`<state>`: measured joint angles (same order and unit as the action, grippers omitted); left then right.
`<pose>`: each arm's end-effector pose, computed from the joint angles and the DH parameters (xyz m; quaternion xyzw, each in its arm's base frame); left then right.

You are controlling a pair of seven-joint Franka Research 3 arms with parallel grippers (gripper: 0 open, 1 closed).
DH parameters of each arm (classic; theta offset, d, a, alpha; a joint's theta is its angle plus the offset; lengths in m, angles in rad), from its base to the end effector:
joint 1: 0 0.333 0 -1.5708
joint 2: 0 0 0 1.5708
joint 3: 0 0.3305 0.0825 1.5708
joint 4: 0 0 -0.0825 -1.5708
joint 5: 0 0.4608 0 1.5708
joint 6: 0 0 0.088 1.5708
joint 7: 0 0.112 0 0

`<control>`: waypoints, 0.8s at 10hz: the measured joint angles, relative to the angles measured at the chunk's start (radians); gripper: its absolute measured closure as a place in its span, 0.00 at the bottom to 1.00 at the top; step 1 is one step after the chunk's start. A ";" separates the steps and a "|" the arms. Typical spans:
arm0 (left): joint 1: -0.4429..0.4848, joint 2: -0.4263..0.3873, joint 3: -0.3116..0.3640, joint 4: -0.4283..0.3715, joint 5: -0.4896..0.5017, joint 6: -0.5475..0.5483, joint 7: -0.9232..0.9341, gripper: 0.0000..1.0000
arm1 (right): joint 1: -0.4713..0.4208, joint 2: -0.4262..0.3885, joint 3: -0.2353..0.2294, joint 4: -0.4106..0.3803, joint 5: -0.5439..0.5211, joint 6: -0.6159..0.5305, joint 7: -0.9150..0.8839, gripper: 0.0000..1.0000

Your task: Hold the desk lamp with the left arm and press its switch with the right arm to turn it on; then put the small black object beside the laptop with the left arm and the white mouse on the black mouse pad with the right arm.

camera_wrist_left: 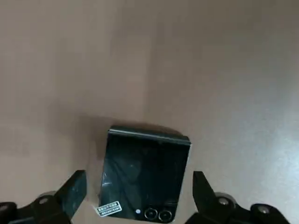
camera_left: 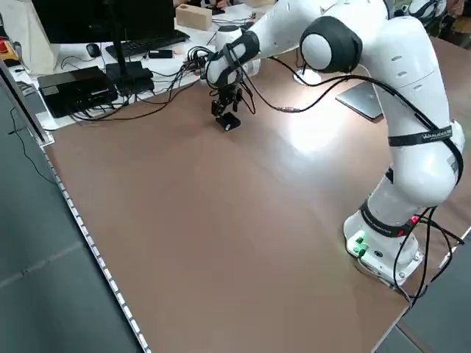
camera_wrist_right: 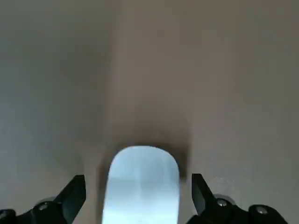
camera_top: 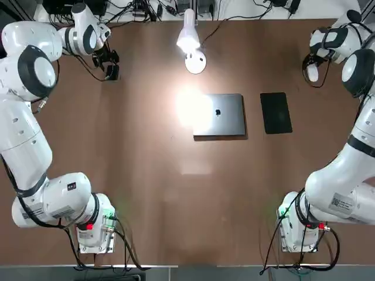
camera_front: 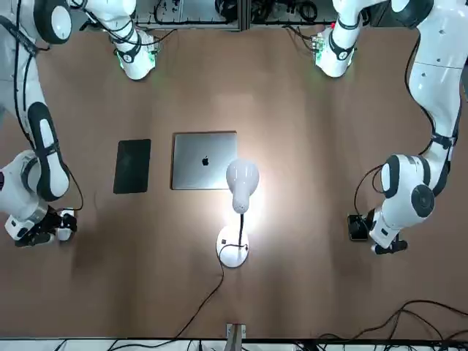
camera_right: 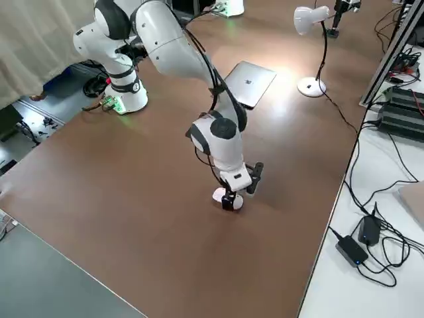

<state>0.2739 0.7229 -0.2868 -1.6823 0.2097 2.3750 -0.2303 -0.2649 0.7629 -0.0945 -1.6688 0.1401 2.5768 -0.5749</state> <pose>0.7407 0.0087 0.1439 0.9975 0.0673 0.0005 0.0217 0.7079 -0.2617 0.1232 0.9949 0.0666 0.0716 0.0247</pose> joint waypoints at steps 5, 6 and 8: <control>0.000 0.015 0.006 0.001 0.046 0.001 0.000 0.00 | -0.001 0.004 0.008 0.005 0.000 -0.029 0.000 0.32; 0.000 0.016 0.006 0.001 0.046 0.001 0.000 0.00 | 0.008 0.002 0.009 0.010 0.000 -0.058 0.000 0.39; -0.001 0.019 0.006 0.001 0.046 0.001 0.000 0.00 | 0.043 -0.025 0.012 0.025 0.000 -0.220 0.012 0.39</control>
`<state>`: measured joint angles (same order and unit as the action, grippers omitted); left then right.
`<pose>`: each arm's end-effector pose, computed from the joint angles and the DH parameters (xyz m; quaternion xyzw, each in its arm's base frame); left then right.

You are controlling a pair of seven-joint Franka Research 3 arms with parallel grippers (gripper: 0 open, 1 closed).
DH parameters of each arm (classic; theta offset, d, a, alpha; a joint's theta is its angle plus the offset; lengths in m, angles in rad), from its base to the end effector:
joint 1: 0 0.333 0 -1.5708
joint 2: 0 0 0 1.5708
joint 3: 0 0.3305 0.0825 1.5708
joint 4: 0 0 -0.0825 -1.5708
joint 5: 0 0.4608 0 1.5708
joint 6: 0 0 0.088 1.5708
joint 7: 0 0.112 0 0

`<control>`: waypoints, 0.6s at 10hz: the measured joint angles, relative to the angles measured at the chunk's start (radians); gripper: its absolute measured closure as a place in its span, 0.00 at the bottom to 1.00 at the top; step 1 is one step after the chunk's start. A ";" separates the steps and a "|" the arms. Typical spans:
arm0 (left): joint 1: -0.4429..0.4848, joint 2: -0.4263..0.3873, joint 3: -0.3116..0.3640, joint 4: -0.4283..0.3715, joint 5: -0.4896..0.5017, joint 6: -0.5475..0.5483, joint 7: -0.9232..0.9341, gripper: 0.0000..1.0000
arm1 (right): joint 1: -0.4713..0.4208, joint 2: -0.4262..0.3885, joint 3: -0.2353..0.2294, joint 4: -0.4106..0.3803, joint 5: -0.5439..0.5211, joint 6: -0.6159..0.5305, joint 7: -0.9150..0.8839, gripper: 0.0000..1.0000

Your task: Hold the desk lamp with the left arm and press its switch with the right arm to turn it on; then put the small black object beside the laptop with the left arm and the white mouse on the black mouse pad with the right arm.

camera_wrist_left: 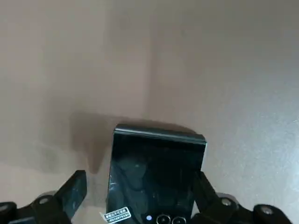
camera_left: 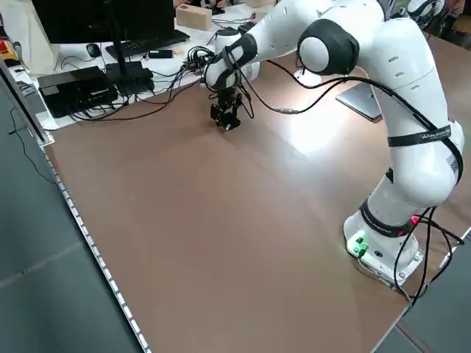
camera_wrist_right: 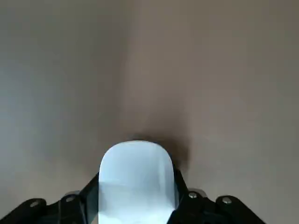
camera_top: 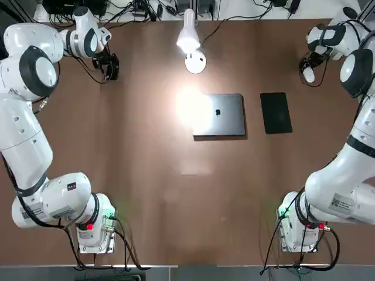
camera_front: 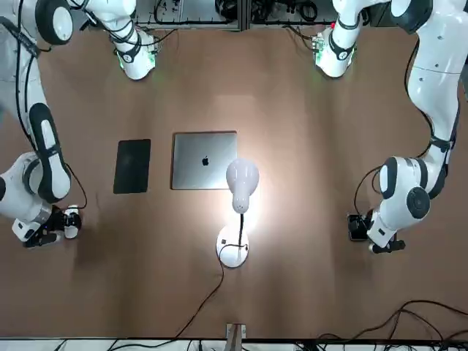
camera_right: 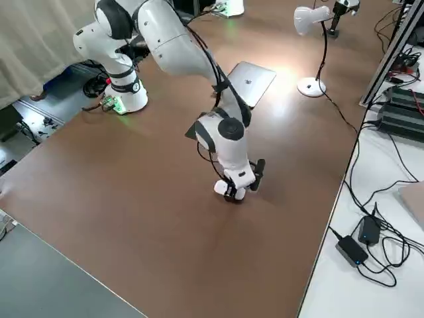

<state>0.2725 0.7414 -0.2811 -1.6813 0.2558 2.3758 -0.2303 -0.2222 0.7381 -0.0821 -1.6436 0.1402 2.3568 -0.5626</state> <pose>0.7376 0.0113 0.1305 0.9986 0.0523 -0.0051 0.0061 0.7142 -0.2168 0.1322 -0.9957 -0.0892 0.0005 0.0237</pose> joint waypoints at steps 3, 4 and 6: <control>-0.003 0.005 -0.001 0.002 0.000 0.001 0.000 0.00 | 0.148 -0.184 0.006 -0.110 0.001 -0.149 0.199 0.39; -0.004 0.007 -0.001 0.002 0.000 0.003 0.000 0.00 | 0.217 -0.261 0.008 -0.202 0.001 -0.145 0.283 0.39; -0.007 0.009 -0.003 0.002 0.000 0.007 0.000 0.00 | 0.319 -0.361 0.009 -0.424 0.003 0.032 0.383 0.39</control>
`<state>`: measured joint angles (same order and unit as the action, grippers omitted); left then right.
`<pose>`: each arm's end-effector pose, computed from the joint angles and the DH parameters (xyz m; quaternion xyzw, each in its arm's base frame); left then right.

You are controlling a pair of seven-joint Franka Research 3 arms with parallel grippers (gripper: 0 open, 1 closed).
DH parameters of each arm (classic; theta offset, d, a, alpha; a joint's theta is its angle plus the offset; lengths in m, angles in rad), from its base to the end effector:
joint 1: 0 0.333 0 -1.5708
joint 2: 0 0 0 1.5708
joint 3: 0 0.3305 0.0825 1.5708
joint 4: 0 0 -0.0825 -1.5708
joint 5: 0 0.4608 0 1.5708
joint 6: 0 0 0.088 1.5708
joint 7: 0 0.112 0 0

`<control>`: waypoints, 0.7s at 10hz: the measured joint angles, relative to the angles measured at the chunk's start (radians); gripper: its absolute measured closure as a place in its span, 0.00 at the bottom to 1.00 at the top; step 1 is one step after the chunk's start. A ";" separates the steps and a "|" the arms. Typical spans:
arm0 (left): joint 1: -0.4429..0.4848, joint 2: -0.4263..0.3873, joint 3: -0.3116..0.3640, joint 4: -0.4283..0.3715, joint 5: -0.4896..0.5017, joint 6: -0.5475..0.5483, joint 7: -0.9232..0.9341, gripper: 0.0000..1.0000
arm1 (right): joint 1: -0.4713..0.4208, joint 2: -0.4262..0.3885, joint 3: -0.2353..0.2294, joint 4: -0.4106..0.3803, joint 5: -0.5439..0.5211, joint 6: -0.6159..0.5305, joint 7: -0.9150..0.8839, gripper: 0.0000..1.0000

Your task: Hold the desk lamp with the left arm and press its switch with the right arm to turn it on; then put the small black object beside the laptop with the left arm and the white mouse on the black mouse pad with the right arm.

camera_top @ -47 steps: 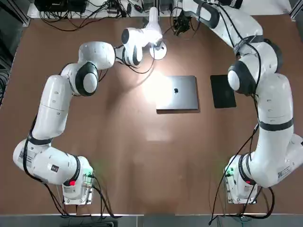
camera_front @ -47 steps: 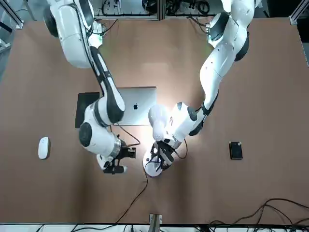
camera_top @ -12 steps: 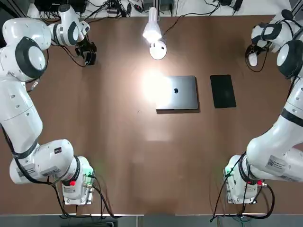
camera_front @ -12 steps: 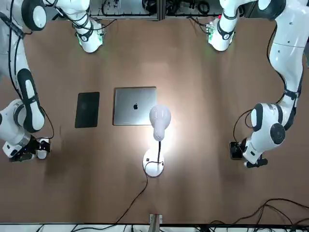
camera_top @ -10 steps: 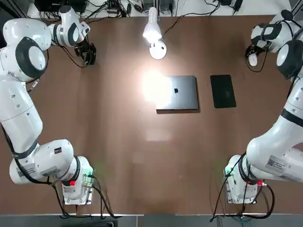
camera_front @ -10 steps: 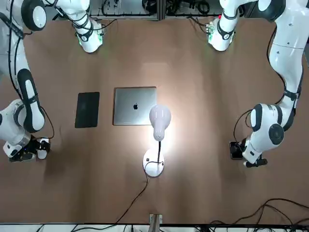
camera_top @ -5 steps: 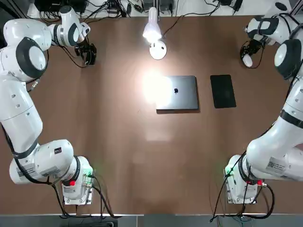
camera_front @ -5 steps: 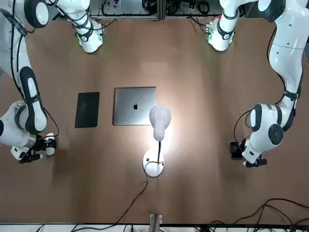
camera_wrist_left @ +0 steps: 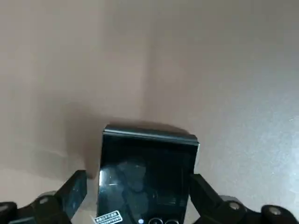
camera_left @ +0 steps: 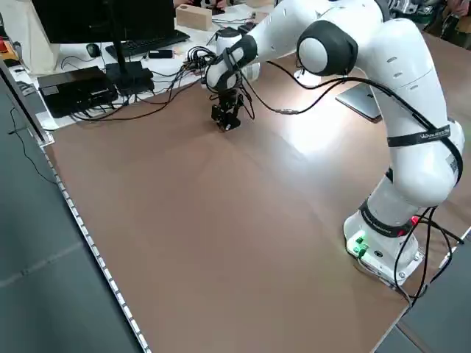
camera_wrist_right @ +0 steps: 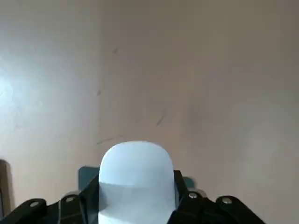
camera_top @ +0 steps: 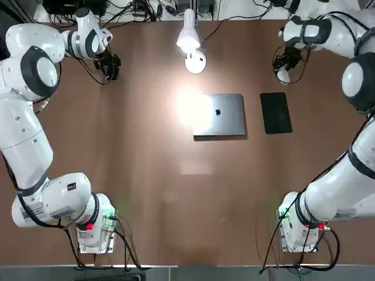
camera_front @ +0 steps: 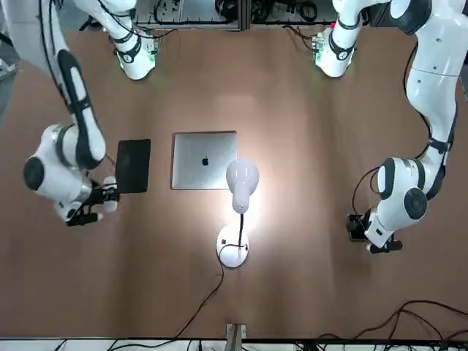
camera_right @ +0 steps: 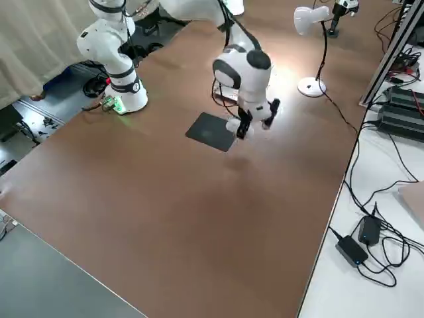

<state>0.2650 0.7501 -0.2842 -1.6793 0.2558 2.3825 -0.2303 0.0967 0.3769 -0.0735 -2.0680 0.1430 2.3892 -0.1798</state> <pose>0.7376 0.0033 0.1262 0.9988 0.0477 -0.0049 0.0087 0.6390 0.0161 0.1934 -0.9978 -0.0501 0.0239 0.0358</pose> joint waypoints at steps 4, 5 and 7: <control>-0.010 0.011 0.000 0.000 0.000 0.010 -0.001 0.02 | 0.081 -0.063 -0.004 -0.310 0.001 0.357 0.083 0.39; -0.010 0.011 0.000 0.001 0.000 0.018 -0.001 0.09 | 0.079 -0.087 -0.011 -0.335 0.001 0.363 0.083 0.39; -0.009 0.011 0.000 0.004 0.000 0.026 -0.001 0.19 | 0.069 -0.128 -0.019 -0.376 0.001 0.363 0.083 0.39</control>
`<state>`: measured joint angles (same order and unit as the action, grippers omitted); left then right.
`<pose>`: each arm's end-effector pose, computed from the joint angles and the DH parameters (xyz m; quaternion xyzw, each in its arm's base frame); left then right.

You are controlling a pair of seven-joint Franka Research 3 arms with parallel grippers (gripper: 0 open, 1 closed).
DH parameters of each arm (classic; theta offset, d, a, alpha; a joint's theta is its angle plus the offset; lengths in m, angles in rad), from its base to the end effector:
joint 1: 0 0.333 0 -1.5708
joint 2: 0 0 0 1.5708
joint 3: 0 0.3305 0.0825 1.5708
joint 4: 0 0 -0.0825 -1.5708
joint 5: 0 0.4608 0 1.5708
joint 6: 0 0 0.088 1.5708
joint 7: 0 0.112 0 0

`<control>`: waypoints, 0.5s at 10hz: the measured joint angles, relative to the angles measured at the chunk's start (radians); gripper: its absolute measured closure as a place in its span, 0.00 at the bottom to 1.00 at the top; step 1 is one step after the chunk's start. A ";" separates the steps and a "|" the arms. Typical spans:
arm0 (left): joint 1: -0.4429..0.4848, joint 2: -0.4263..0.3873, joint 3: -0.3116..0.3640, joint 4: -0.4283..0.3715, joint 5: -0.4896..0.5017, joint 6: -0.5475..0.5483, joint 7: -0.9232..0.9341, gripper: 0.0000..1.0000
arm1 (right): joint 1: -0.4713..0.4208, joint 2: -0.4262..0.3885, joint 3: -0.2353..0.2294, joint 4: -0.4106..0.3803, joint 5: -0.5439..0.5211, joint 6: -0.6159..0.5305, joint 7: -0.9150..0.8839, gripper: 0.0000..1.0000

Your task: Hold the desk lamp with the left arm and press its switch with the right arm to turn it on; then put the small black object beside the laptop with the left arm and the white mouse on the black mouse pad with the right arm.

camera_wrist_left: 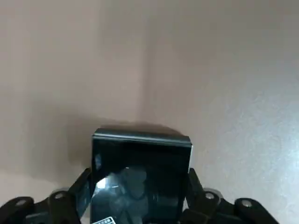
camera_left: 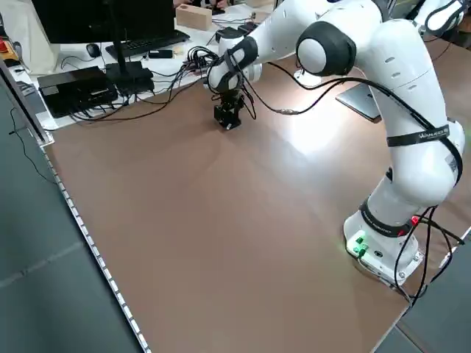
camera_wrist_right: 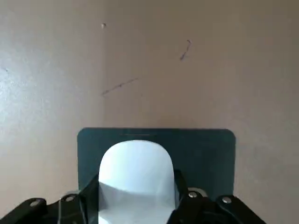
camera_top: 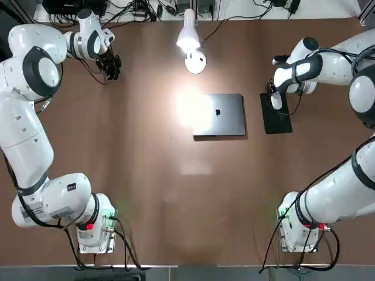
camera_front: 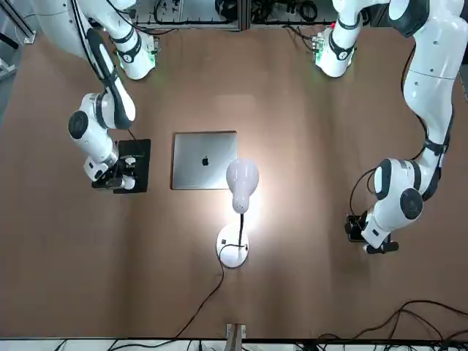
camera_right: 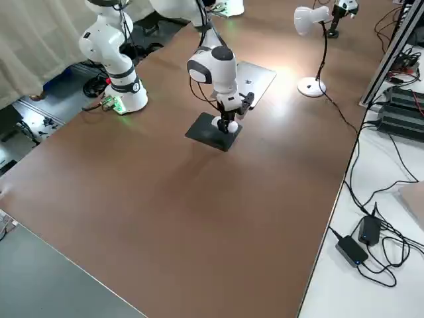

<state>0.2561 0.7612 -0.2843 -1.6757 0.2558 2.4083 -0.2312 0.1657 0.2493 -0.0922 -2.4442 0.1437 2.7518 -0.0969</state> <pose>0.7396 -0.0039 0.1221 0.9989 0.0442 0.0041 0.0122 0.5289 0.0306 0.1472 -0.9992 -0.0213 -0.0305 0.0176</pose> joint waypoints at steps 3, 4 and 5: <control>0.002 -0.052 -0.030 -0.050 0.000 0.004 -0.040 0.19 | -0.024 -0.003 -0.001 -0.018 0.000 0.021 0.000 0.39; -0.010 -0.104 -0.054 -0.109 0.000 0.004 -0.097 0.19 | -0.024 0.004 -0.001 -0.026 0.000 0.033 0.000 0.39; -0.047 -0.159 -0.064 -0.174 0.000 0.004 -0.168 0.19 | -0.024 0.016 -0.001 -0.032 0.000 0.040 0.000 0.39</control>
<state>0.2094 0.6024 -0.3482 -1.8501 0.2558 2.4120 -0.3988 0.1422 0.2648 -0.0932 -2.4766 0.1437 2.7923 -0.0971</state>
